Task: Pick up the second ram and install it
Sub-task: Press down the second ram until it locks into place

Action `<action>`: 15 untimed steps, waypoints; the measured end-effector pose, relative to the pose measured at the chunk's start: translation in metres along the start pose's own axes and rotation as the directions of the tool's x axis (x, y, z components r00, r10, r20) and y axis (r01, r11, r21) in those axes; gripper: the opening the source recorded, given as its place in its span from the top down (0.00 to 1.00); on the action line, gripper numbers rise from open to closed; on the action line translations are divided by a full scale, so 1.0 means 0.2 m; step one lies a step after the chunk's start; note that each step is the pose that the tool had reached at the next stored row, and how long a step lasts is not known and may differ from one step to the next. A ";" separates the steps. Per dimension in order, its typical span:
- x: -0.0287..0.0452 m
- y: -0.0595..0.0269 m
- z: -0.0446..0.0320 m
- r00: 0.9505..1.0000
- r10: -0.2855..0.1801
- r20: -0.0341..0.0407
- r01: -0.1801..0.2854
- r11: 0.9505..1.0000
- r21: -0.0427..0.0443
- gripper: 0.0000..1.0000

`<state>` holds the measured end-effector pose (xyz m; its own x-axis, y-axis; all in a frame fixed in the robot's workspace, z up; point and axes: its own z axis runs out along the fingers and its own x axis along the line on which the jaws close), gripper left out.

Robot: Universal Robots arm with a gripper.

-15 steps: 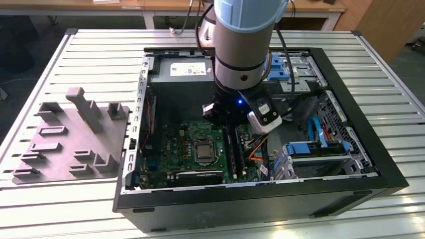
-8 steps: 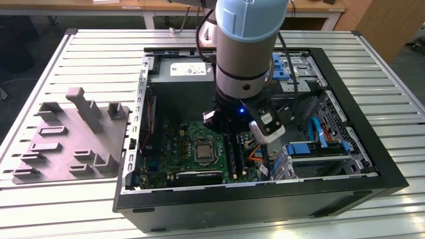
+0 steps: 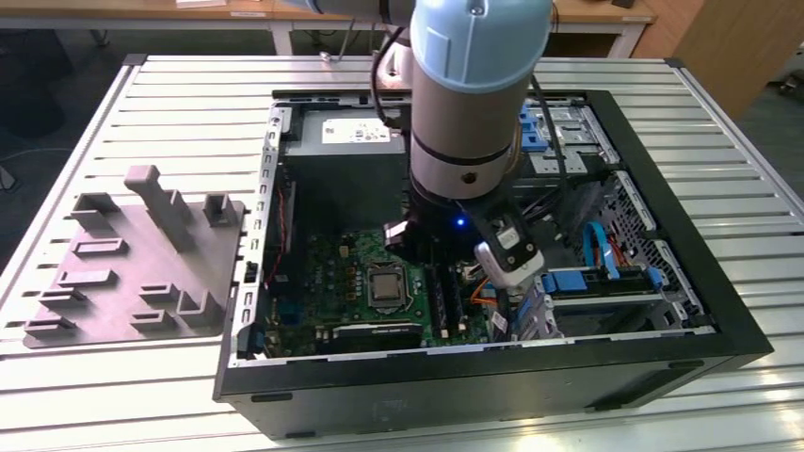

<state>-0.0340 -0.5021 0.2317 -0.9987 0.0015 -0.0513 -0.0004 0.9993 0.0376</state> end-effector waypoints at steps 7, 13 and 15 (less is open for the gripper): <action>0.000 -0.064 0.001 1.000 0.001 -0.007 -0.001 1.000 0.008 0.90; -0.002 -0.112 -0.001 1.000 0.007 -0.010 -0.007 1.000 0.008 0.90; -0.004 -0.125 -0.001 1.000 0.009 -0.010 -0.009 1.000 0.008 0.90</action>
<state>-0.0332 -0.5270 0.2309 -0.9991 0.0104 -0.0405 0.0092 0.9995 0.0296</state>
